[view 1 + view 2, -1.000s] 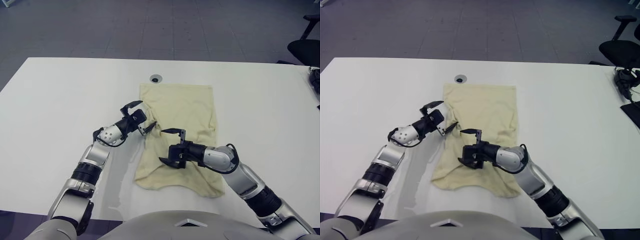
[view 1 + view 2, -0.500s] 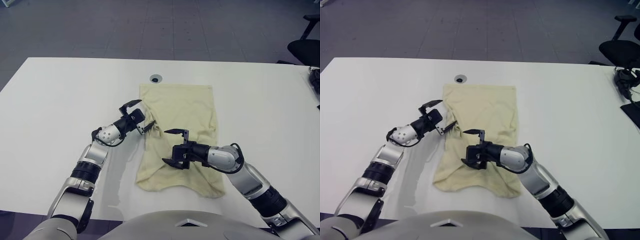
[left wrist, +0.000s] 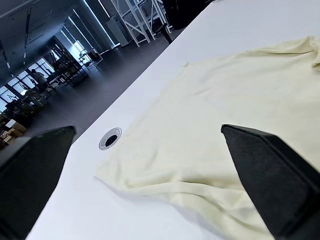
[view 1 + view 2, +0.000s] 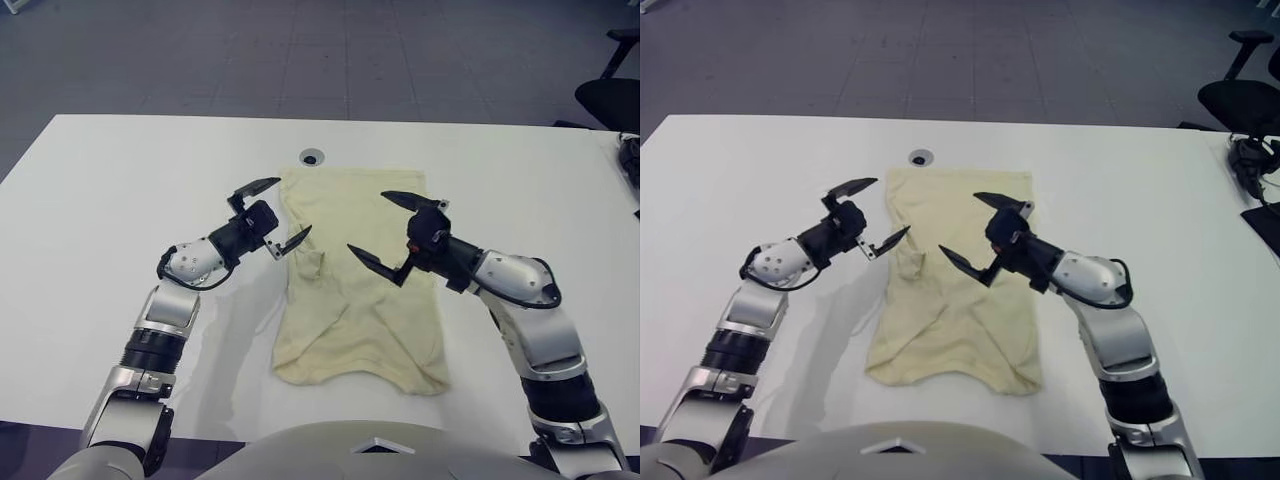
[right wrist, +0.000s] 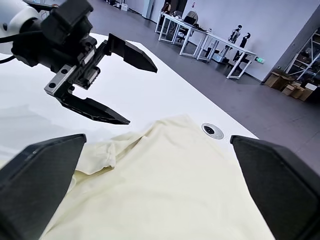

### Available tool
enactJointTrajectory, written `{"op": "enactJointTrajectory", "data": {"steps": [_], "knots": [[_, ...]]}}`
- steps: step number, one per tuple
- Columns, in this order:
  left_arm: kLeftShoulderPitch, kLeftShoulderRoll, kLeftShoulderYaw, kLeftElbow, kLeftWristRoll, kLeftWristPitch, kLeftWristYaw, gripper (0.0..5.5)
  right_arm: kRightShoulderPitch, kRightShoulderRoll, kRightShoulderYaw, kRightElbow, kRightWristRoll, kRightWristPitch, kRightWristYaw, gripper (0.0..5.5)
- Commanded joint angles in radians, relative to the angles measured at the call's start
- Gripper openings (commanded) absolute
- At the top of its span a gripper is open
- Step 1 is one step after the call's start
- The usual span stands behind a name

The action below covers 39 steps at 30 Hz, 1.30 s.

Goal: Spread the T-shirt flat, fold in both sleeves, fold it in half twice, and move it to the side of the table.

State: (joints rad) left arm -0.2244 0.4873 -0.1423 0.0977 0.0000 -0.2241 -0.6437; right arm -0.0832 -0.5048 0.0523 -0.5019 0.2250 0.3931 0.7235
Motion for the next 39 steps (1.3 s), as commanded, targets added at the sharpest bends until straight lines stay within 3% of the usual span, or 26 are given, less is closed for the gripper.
{"op": "enactJointTrajectory", "data": {"steps": [1,8,13,19,26,32,39], "knots": [[0.077,0.080,0.030,-0.138,0.000,0.030,-0.042,5.40,0.082,-0.078,-0.069,-0.084,0.007,0.051,-0.003,5.36],[0.468,0.305,0.065,-0.535,-0.073,-0.001,-0.238,5.40,0.357,-0.114,-0.117,-0.307,-0.032,0.109,-0.081,5.36],[0.681,0.390,0.101,-0.628,0.096,-0.060,-0.239,5.40,0.389,-0.024,-0.106,-0.245,-0.078,0.044,-0.197,5.36],[0.782,0.413,0.066,-0.696,0.247,-0.089,-0.232,5.40,0.289,0.125,-0.212,-0.126,-0.049,0.027,-0.381,5.36],[0.850,0.408,0.033,-0.736,0.286,-0.078,-0.225,5.40,0.266,0.141,-0.216,-0.100,-0.048,0.007,-0.411,5.36],[0.797,0.380,-0.033,-0.671,0.338,-0.041,-0.210,5.40,0.265,0.136,-0.212,-0.100,-0.053,0.006,-0.421,5.36],[0.746,0.359,-0.071,-0.614,0.336,0.061,-0.202,4.04,0.256,0.144,-0.196,-0.103,-0.060,-0.002,-0.431,5.40]]}}
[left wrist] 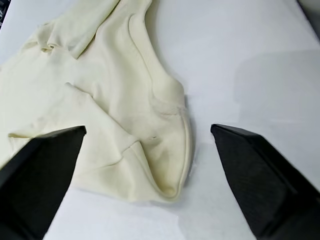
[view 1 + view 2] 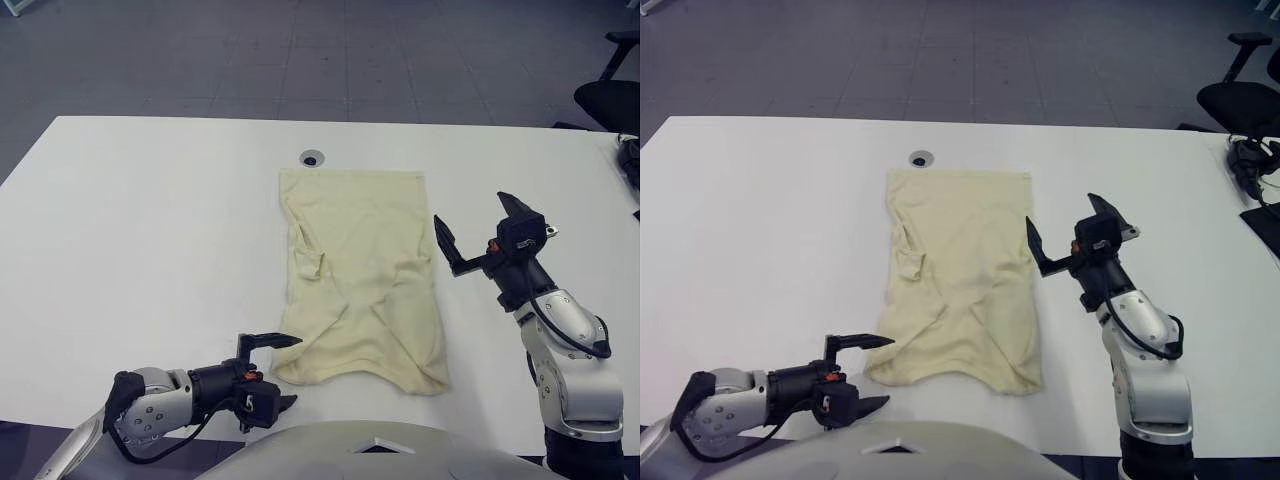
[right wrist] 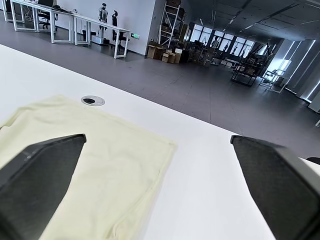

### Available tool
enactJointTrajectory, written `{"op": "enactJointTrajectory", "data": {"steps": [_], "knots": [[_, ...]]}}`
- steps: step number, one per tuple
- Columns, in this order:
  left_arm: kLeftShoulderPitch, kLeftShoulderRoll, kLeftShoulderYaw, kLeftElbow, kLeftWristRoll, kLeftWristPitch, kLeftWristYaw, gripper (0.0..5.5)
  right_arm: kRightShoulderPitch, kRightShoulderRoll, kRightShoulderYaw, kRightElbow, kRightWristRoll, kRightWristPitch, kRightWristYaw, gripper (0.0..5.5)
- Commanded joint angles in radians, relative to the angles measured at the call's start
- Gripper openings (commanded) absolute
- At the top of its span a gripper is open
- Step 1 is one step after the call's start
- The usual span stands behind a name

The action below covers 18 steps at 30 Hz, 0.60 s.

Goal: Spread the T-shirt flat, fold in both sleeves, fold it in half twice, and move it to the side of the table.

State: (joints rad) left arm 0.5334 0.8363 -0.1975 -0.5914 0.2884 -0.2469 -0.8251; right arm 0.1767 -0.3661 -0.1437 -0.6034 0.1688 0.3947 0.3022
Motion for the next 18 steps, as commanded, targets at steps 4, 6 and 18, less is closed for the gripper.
{"op": "enactJointTrajectory", "data": {"steps": [4,6,18], "knots": [[0.002,0.030,-0.012,0.081,0.052,0.108,-0.015,3.30,-0.012,0.007,0.000,-0.002,-0.003,-0.007,-0.012,5.40],[-0.002,0.037,-0.009,0.088,0.054,0.112,-0.015,2.93,-0.005,0.008,0.000,-0.008,-0.005,-0.006,-0.015,5.40],[0.027,0.074,-0.015,0.069,0.044,0.117,-0.018,0.64,-0.010,0.016,0.011,-0.012,-0.005,-0.018,-0.017,5.40]]}}
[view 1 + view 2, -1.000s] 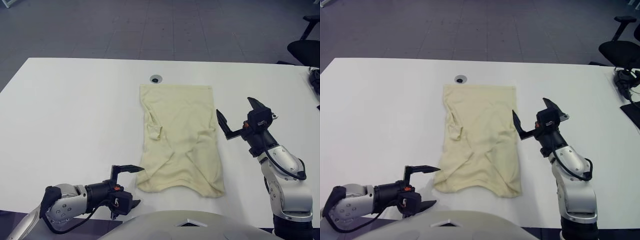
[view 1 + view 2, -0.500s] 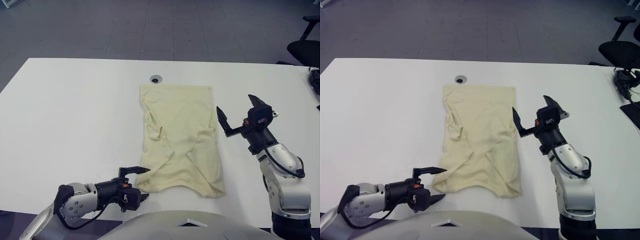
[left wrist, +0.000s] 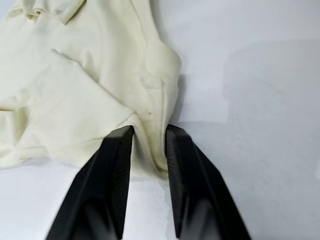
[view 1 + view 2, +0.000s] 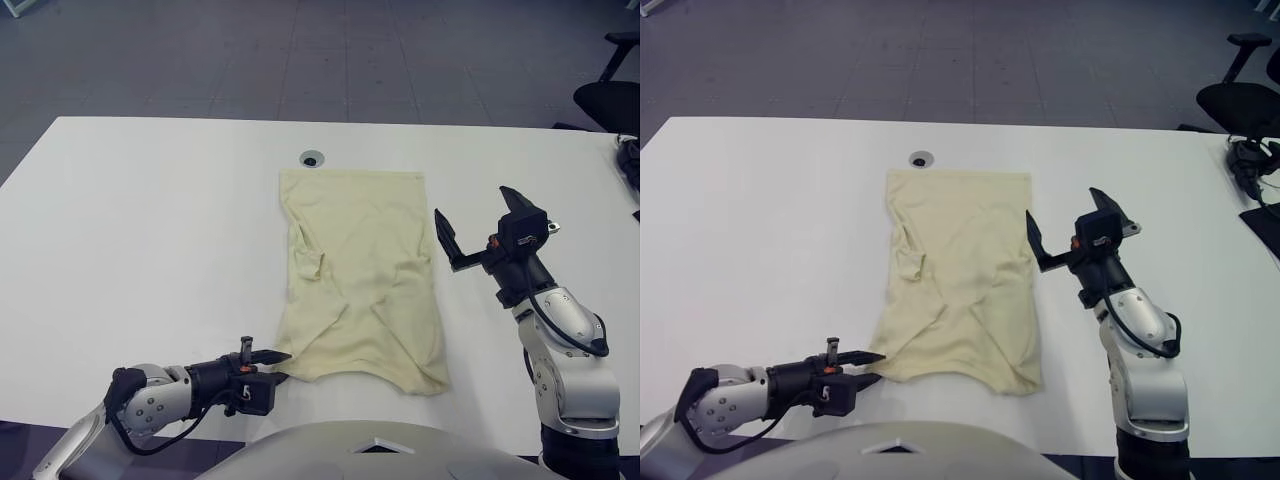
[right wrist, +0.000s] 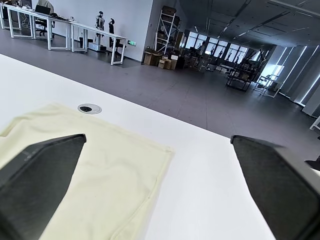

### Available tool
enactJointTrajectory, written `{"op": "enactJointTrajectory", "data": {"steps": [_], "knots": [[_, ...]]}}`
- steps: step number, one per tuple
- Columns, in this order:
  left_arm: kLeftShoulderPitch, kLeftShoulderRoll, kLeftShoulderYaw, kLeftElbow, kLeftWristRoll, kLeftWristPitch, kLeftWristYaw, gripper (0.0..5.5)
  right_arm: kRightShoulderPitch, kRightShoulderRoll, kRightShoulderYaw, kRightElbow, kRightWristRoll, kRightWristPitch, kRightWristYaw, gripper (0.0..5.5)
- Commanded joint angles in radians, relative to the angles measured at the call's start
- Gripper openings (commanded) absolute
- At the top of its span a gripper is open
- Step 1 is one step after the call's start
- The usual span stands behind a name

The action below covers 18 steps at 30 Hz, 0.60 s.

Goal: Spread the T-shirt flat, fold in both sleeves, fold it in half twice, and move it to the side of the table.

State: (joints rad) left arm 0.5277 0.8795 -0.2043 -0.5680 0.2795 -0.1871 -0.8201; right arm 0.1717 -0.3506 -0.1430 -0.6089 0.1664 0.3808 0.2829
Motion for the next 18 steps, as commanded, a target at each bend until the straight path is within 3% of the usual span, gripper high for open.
{"op": "enactJointTrajectory", "data": {"steps": [1,3,11,15,18], "knots": [[0.032,0.032,-0.009,0.047,0.054,0.058,-0.023,0.39,-0.006,0.001,0.013,-0.008,-0.003,-0.004,0.001,5.40],[0.031,0.033,-0.011,0.051,0.054,0.058,-0.022,0.03,-0.007,0.001,0.016,-0.010,-0.004,-0.005,0.002,5.40],[0.031,0.026,-0.020,0.063,0.057,0.059,-0.015,0.01,0.012,-0.016,0.051,-0.035,-0.017,-0.024,0.022,5.40],[0.023,0.018,-0.028,0.064,0.049,0.057,-0.011,0.01,0.096,-0.128,0.106,-0.146,-0.015,0.055,0.131,5.40],[0.023,0.017,-0.028,0.052,0.040,0.059,-0.010,0.01,0.212,-0.257,0.075,-0.294,0.069,0.149,0.269,5.40]]}}
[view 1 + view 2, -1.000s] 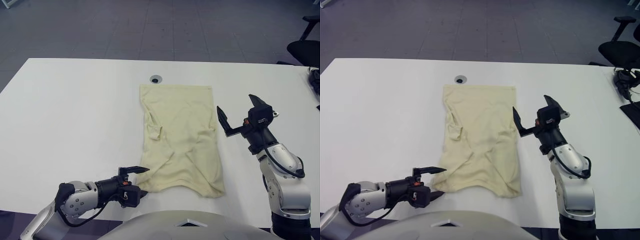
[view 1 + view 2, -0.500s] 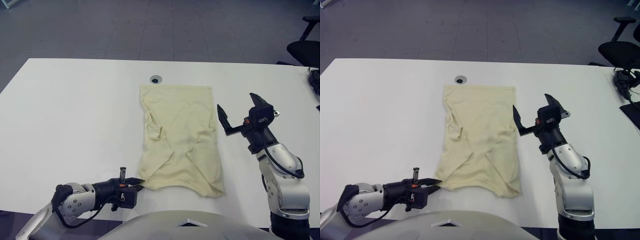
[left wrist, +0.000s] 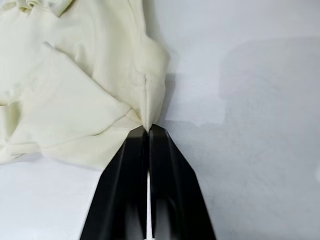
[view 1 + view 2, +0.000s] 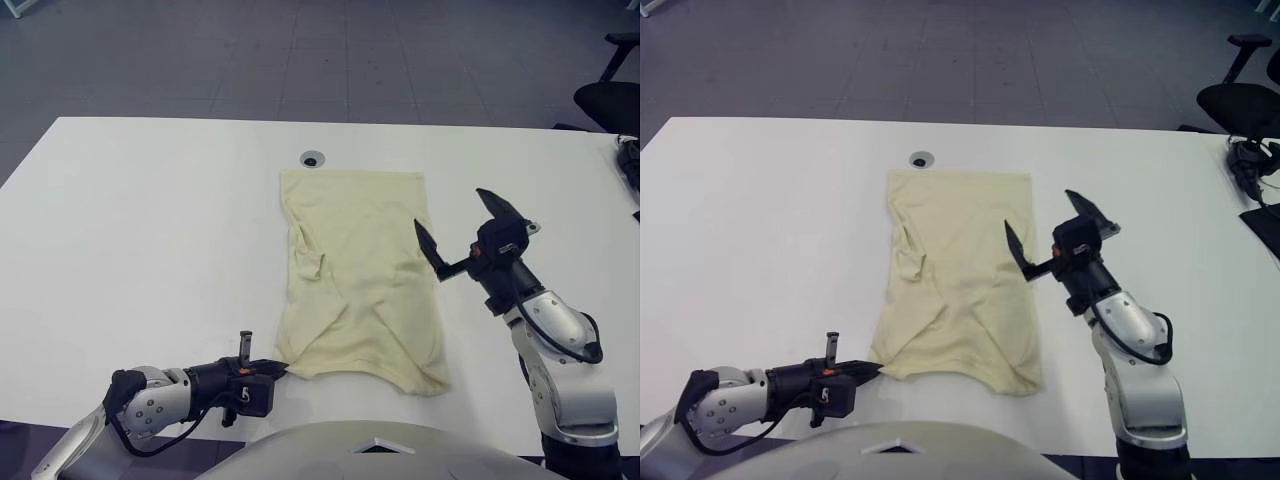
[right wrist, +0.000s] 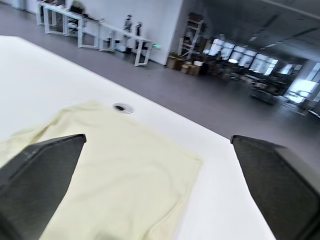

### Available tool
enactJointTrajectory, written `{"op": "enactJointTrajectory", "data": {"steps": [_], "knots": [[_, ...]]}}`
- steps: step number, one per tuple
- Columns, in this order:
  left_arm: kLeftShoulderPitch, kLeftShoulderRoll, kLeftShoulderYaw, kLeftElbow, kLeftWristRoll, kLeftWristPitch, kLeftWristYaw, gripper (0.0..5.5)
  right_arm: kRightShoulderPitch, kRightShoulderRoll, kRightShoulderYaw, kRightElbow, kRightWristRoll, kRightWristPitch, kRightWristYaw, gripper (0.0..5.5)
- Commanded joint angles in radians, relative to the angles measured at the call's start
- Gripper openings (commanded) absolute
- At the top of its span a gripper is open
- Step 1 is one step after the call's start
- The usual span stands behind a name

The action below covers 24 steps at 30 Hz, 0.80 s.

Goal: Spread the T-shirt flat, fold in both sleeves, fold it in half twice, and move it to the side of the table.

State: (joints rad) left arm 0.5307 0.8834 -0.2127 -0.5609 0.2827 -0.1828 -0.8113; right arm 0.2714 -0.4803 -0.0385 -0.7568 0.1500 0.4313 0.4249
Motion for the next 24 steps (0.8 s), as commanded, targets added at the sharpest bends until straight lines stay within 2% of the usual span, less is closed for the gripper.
{"op": "enactJointTrajectory", "data": {"steps": [1,6,10,13,24], "knots": [[0.023,0.013,-0.019,0.039,0.033,0.056,-0.019,0.01,0.178,-0.183,-0.063,-0.208,0.124,0.129,0.190,5.40],[0.044,0.005,-0.017,0.010,0.029,0.066,-0.008,0.01,0.474,-0.441,-0.172,-0.290,0.164,0.139,0.415,5.40],[0.052,0.001,-0.025,-0.008,0.038,0.076,0.000,0.01,0.541,-0.539,-0.112,-0.289,0.040,0.152,0.413,5.40],[0.051,0.001,-0.031,-0.014,0.042,0.079,0.003,0.01,0.505,-0.553,-0.039,-0.275,-0.038,0.179,0.374,5.40],[0.065,-0.001,-0.046,-0.038,0.053,0.092,0.019,0.00,0.405,-0.583,0.131,-0.188,-0.206,0.210,0.345,3.53]]}}
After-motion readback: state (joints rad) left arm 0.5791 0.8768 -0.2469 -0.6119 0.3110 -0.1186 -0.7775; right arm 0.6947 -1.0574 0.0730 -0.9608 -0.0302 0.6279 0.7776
